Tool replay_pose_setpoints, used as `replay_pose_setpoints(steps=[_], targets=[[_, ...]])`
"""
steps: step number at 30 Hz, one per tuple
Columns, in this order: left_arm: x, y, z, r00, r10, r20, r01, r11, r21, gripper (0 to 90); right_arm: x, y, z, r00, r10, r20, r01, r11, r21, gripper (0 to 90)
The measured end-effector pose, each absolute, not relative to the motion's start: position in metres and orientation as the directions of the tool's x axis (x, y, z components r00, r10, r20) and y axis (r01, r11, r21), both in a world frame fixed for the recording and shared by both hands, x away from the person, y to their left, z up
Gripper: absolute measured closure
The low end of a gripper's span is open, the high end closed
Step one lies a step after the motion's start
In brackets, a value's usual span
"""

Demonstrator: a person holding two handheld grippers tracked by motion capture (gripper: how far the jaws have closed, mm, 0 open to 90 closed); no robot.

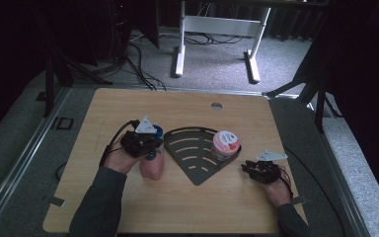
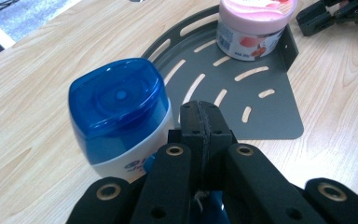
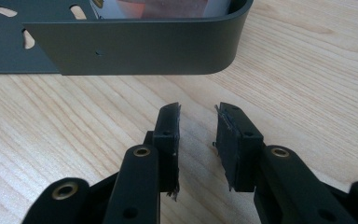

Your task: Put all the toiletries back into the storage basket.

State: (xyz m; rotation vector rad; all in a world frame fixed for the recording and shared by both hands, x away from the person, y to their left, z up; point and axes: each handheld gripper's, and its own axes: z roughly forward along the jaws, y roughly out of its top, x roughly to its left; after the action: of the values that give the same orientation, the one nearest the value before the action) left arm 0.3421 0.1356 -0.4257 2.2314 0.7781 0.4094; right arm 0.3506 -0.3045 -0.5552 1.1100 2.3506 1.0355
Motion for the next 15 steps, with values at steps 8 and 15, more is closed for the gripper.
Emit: replay_pose_setpoints(steps=[8, 15], targets=[[0.342, 0.144, -0.423, 0.752, 0.657, 0.056, 0.417, -0.539, 0.731, 89.9, 0.351, -0.304, -0.555, -0.636, 0.771, 0.002, 0.522, 0.428, 0.737, 69.7], [0.335, 0.150, -0.418, 0.756, 0.653, 0.053, 0.399, -0.523, 0.753, 81.7, 0.351, -0.304, -0.555, -0.637, 0.771, 0.003, 0.521, 0.428, 0.738, 69.6]])
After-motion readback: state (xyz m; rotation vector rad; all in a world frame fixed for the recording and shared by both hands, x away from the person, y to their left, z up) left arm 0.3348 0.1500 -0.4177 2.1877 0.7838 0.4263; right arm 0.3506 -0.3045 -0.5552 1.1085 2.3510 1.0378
